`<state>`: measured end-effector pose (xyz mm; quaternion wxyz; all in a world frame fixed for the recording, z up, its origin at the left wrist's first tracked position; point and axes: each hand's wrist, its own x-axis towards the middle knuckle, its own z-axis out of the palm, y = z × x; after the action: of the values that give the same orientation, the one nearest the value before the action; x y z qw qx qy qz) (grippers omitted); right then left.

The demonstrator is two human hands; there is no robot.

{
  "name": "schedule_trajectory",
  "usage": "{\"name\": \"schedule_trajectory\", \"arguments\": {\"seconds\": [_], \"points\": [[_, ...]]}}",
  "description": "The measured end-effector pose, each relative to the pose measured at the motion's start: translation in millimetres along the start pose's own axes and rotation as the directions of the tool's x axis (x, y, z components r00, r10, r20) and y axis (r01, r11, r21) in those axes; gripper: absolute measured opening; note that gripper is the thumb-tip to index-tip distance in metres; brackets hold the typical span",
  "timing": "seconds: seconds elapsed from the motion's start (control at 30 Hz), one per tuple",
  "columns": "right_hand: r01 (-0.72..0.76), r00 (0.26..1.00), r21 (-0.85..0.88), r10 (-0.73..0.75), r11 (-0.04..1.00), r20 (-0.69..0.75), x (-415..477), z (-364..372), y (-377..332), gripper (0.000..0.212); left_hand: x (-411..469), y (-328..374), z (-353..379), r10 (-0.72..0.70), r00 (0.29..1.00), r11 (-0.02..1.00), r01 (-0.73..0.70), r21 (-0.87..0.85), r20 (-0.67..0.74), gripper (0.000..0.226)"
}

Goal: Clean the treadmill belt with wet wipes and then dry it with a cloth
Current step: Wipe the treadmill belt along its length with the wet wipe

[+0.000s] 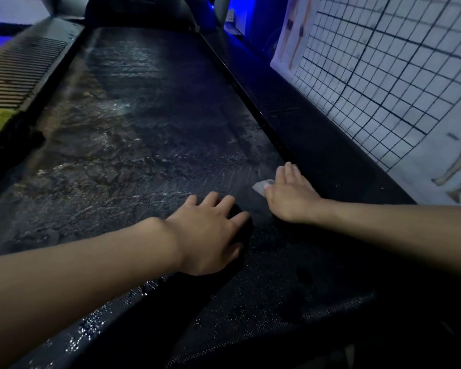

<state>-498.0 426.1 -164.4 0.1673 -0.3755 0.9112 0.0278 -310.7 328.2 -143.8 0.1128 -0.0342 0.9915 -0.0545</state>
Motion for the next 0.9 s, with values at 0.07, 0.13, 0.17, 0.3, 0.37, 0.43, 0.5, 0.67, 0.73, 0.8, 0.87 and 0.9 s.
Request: {"name": "schedule_trajectory", "arguments": {"seconds": [0.07,0.13,0.17,0.3,0.37,0.43,0.5,0.67,0.73,0.8,0.87,0.9], "points": [[0.151,0.988,-0.083,-0.150,0.985,0.016,-25,10,13,0.066,-2,-2,2,0.012,1.000,1.000,-0.012,0.005,0.017,0.063],[0.280,0.960,-0.171,-0.273,0.945,0.061,-53,16,31,0.068,-2,-3,2,0.017,1.000,1.000,-0.017,0.008,0.016,0.063],[0.303,0.953,-0.186,-0.294,0.935,0.075,-55,15,36,0.068,-2,-3,2,0.016,1.000,1.000,-0.016,0.000,0.007,0.062],[0.213,0.977,-0.132,-0.209,0.968,0.042,-44,14,22,0.066,-4,2,2,0.106,0.988,0.992,-0.113,-0.062,-0.109,0.047],[0.345,0.937,-0.169,-0.348,0.923,0.010,-59,25,25,0.069,-4,5,3,0.155,0.981,0.983,-0.165,-0.078,-0.119,0.042],[0.465,0.884,-0.214,-0.465,0.859,0.055,-69,28,35,0.073,-6,5,4,0.151,0.982,0.982,-0.162,-0.101,-0.112,0.047],[0.434,0.900,-0.233,-0.431,0.870,0.069,-53,17,39,0.072,-11,5,8,0.135,0.982,0.982,-0.151,-0.117,-0.134,0.058],[0.531,0.845,-0.218,-0.528,0.819,0.077,-62,23,23,0.065,-31,11,14,0.080,0.977,0.992,-0.097,-0.077,-0.198,0.073],[0.628,0.776,-0.251,-0.618,0.737,0.126,-67,20,28,0.066,-39,10,16,0.094,0.976,0.990,-0.112,-0.084,-0.194,0.066],[0.542,0.839,-0.270,-0.531,0.795,0.119,-47,9,30,0.066,-45,8,18,0.109,0.976,0.987,-0.129,-0.096,-0.187,0.063],[0.455,0.890,-0.253,-0.449,0.854,0.084,-41,8,21,0.064,-51,6,20,0.115,0.974,0.985,-0.137,-0.103,-0.196,0.061],[0.491,0.870,-0.247,-0.485,0.835,0.088,-48,11,16,0.064,-52,6,20,0.115,0.973,0.985,-0.137,-0.101,-0.198,0.062]]}}
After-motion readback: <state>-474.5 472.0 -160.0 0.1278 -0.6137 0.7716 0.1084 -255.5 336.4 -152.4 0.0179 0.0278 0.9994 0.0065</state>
